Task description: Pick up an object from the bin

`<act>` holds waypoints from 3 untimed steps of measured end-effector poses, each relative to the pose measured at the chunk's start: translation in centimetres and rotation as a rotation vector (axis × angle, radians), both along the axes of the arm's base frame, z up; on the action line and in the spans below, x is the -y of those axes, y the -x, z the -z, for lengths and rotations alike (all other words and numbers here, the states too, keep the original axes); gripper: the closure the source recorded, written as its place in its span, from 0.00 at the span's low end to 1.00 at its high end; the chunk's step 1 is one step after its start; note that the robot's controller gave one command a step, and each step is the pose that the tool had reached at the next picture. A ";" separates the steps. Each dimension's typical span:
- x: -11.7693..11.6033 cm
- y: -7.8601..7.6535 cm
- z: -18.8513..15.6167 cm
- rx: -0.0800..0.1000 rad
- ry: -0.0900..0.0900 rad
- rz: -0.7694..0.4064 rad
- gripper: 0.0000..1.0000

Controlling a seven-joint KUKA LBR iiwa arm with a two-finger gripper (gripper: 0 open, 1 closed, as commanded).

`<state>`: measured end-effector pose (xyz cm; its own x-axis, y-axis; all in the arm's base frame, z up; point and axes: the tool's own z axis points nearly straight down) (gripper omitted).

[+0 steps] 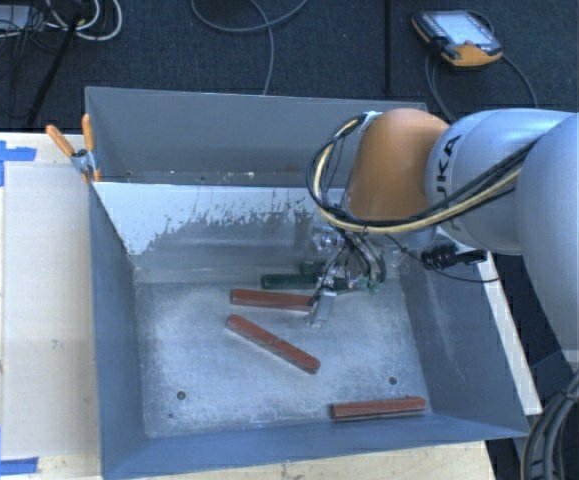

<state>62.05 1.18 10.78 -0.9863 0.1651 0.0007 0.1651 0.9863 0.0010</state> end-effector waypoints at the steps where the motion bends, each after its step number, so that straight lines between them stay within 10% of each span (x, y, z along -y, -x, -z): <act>1: 1.1 0.4 3.9 0.001 -0.001 0.069 0.00; 2: -0.1 -0.5 3.3 0.010 0.002 0.111 1.00; 3: -0.1 -0.5 3.3 0.010 0.003 0.110 1.00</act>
Offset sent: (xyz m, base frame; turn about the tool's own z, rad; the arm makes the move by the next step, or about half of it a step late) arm 0.0015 0.0018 -0.0378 0.1122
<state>62.53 1.24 7.49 -0.9622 0.2723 -0.0092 0.2723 0.9622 0.0004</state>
